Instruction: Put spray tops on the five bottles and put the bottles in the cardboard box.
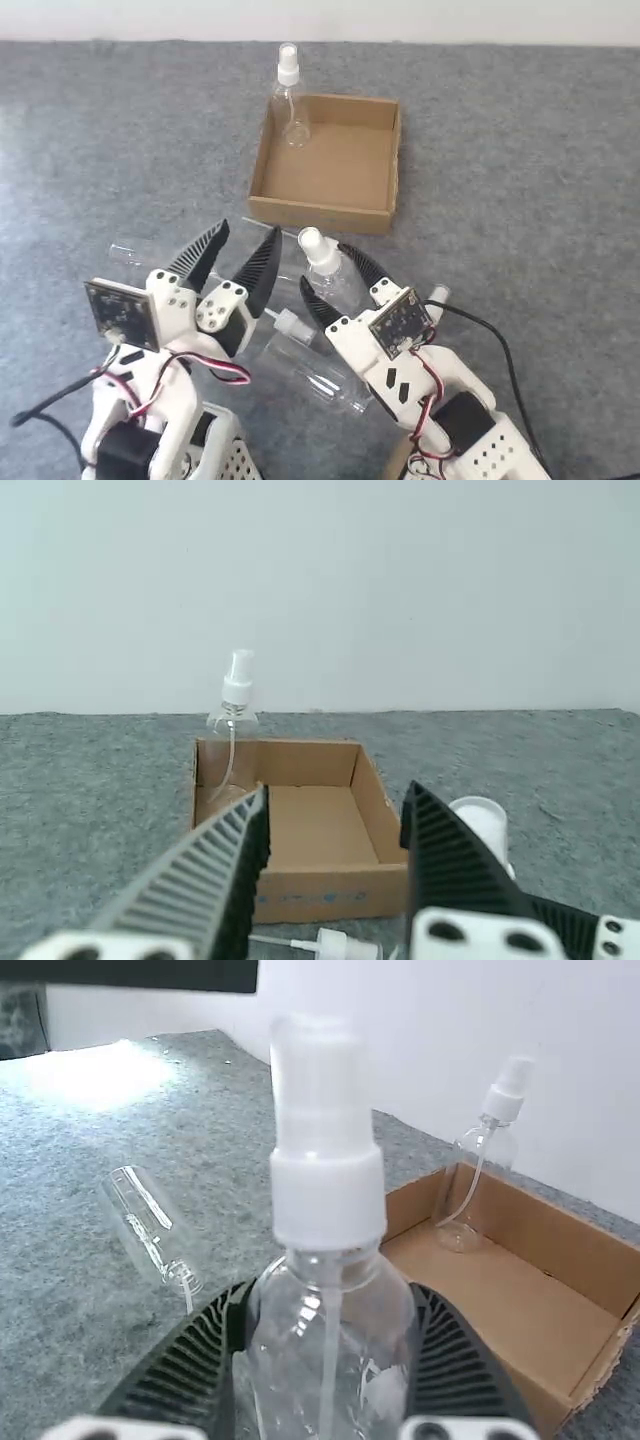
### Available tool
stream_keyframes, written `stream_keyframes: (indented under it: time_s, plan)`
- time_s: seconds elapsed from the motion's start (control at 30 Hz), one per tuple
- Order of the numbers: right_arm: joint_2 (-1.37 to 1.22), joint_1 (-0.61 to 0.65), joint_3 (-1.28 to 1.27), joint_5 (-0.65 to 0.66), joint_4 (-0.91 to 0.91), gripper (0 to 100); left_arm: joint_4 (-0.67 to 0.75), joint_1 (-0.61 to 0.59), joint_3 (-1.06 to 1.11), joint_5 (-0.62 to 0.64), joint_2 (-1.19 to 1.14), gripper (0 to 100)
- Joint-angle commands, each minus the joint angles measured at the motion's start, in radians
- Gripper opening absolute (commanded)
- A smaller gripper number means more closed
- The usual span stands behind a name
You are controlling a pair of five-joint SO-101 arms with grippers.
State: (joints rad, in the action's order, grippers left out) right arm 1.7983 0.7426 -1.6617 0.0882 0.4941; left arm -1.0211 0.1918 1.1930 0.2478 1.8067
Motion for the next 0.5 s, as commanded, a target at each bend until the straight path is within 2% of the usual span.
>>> stream_keyframes:
  time_s: [0.0,0.23,0.47]
  plan:
    - [0.016,-0.005,-0.021,-0.009,-0.024,8.6,0.04,-0.011,-0.036,0.012,0.018,20]
    - [0.016,-0.001,-0.021,-0.009,-0.024,8.6,0.172,-0.002,0.085,0.011,0.018,20]
    - [0.018,0.001,-0.021,-0.009,-0.024,8.6,0.242,-0.002,0.15,0.008,0.018,20]
